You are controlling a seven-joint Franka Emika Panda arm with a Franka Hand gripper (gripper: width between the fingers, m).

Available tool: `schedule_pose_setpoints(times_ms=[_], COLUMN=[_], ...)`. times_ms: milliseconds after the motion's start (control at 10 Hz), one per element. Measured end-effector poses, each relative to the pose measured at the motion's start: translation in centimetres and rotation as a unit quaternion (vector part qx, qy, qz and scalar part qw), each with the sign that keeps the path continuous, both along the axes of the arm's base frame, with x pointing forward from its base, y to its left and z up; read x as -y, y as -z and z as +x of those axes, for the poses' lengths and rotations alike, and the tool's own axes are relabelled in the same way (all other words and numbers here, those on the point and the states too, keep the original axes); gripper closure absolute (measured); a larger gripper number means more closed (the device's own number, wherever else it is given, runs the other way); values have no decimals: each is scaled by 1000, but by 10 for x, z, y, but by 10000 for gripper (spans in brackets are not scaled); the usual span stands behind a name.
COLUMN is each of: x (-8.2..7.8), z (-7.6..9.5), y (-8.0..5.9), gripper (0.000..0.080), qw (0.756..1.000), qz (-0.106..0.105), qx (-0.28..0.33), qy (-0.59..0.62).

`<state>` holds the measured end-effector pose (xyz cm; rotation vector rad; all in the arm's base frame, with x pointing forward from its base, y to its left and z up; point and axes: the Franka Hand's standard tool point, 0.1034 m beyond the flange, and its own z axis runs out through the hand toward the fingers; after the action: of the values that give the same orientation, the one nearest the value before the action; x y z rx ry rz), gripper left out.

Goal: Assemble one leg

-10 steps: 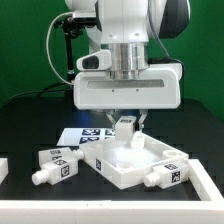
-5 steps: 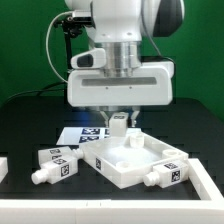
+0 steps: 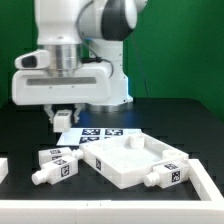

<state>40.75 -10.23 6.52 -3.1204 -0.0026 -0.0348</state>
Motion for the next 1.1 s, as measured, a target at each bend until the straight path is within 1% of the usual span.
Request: schedule_pose_setpoints(times_ms=[100, 300, 400, 500, 600, 700, 800, 900, 1000, 1100], x=[-4, -1, 14, 32, 49, 58, 59, 59, 59, 59], z=[1, -1, -12, -25, -35, -40, -40, -37, -38, -38], y=[0, 3, 18, 35, 47, 54, 55, 54, 54, 54], gripper=[512, 512, 512, 512, 512, 512, 512, 512, 451, 316], qw=[1000, 1000, 1000, 999, 999, 999, 999, 999, 999, 999], qz=[0, -1, -10, -17, -21, -20, -19, -19, -18, -18], qx=[0, -2, 1, -7, -15, -20, -22, -21, -22, -22], qy=[-6, -5, -25, -41, -43, -38, -36, -36, -36, -36])
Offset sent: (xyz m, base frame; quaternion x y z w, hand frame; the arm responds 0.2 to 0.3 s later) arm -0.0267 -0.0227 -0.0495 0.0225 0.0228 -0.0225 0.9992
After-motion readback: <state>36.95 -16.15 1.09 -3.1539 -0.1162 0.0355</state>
